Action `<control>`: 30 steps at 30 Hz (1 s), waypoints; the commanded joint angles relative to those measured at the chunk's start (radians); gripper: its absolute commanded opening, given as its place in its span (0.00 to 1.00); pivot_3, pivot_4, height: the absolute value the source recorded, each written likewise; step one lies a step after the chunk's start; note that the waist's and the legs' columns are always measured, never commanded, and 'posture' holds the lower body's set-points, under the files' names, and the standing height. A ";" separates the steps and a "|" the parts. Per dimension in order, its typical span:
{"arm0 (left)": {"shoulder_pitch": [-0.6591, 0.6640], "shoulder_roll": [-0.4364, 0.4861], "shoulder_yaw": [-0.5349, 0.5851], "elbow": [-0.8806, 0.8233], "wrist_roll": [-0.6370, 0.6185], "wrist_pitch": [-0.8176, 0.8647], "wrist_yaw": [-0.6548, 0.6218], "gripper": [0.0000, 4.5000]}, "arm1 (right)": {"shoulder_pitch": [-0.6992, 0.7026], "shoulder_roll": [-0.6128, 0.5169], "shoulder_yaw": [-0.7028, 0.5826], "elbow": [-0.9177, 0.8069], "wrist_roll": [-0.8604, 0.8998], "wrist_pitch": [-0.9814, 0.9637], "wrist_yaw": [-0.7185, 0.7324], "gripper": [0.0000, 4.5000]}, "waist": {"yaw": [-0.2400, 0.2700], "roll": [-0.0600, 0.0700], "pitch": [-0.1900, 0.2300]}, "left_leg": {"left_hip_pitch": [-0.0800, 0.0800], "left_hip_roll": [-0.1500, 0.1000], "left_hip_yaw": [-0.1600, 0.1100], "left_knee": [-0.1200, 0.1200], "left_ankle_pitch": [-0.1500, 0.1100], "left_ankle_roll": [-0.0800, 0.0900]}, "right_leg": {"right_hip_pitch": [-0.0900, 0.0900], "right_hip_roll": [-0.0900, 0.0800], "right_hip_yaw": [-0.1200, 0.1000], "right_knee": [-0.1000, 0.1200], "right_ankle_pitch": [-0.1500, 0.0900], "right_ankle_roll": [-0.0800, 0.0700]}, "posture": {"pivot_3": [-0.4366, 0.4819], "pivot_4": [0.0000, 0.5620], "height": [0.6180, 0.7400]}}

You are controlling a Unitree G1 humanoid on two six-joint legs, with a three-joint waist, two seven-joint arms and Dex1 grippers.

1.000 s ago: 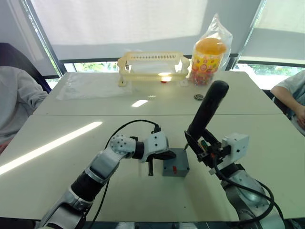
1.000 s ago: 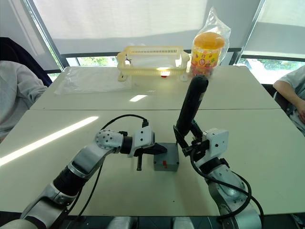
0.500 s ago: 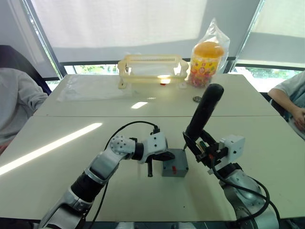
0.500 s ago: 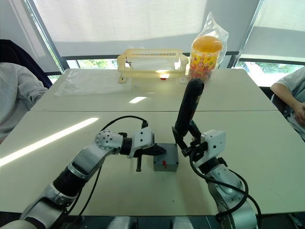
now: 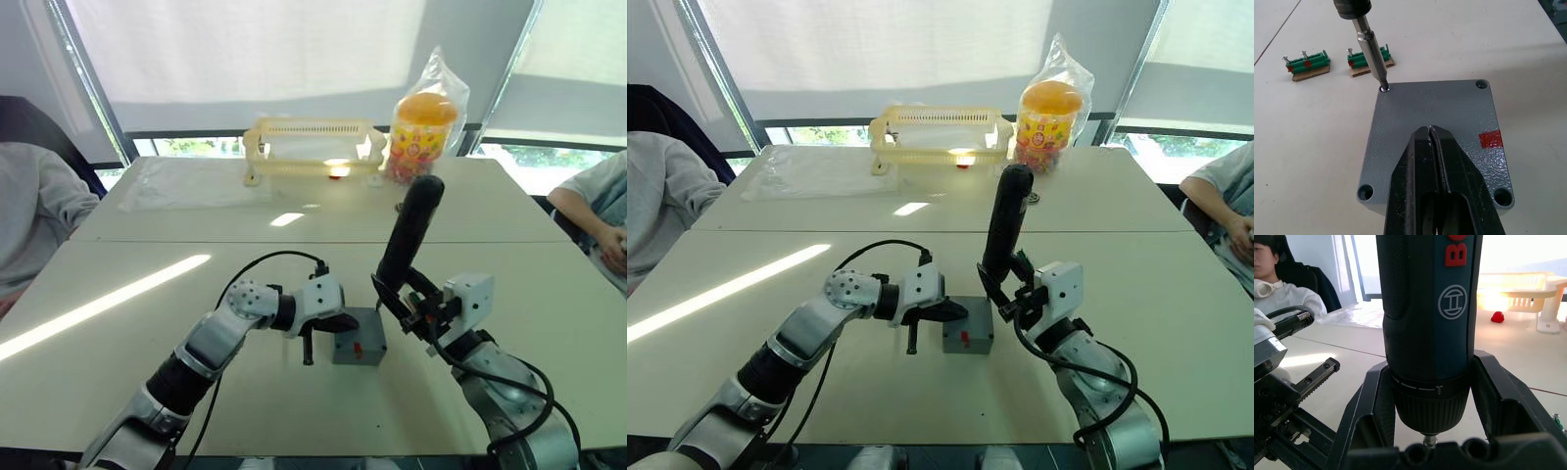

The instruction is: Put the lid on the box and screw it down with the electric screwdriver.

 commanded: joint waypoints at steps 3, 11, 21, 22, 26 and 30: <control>0.021 0.005 -0.042 0.022 0.026 0.032 0.001 0.00 | 0.049 -0.019 0.022 0.099 -0.007 0.101 0.007 0.39 | 0.000 0.000 0.000 | 0.000 0.000 -0.001 -0.001 0.000 0.000 | 0.001 0.000 0.000 -0.002 0.000 0.000 | 0.48 0.27 1.00; 0.018 0.003 -0.043 0.024 0.025 0.032 0.001 0.00 | 0.045 -0.015 0.018 0.083 -0.010 0.093 -0.002 0.39 | 0.000 0.000 0.000 | -0.001 0.001 -0.002 -0.001 0.000 0.000 | 0.000 -0.002 0.000 -0.008 0.000 -0.001 | 0.48 0.27 1.00; 0.012 -0.002 -0.042 0.032 0.025 0.030 -0.002 0.00 | 0.044 -0.016 0.004 0.052 -0.006 0.091 -0.014 0.39 | 0.000 0.001 0.000 | -0.002 -0.001 -0.002 -0.004 0.000 -0.001 | 0.000 -0.008 -0.001 -0.011 0.000 -0.001 | 0.48 0.27 1.00; 0.012 -0.002 -0.042 0.032 0.026 0.030 -0.002 0.00 | 0.045 -0.016 0.003 0.049 -0.007 0.089 -0.015 0.39 | 0.001 0.001 0.000 | -0.002 -0.001 -0.002 -0.004 0.000 -0.001 | 0.000 -0.008 -0.001 -0.012 0.000 -0.001 | 0.48 0.27 1.00; 0.012 -0.002 -0.041 0.036 0.026 0.027 -0.003 0.00 | 0.023 -0.019 -0.031 -0.012 0.019 0.091 -0.022 0.39 | 0.001 0.001 0.001 | -0.003 -0.002 -0.002 -0.006 0.000 0.000 | 0.000 -0.009 -0.001 -0.012 0.000 -0.001 | 0.48 0.27 1.00; 0.014 0.000 -0.038 0.047 0.024 0.019 -0.007 0.00 | -0.124 -0.058 -0.165 -0.211 0.212 0.207 -0.061 0.39 | 0.002 0.010 0.011 | -0.006 -0.003 -0.002 -0.006 0.000 0.000 | -0.002 -0.008 -0.002 -0.012 0.001 -0.001 | 0.48 0.27 1.00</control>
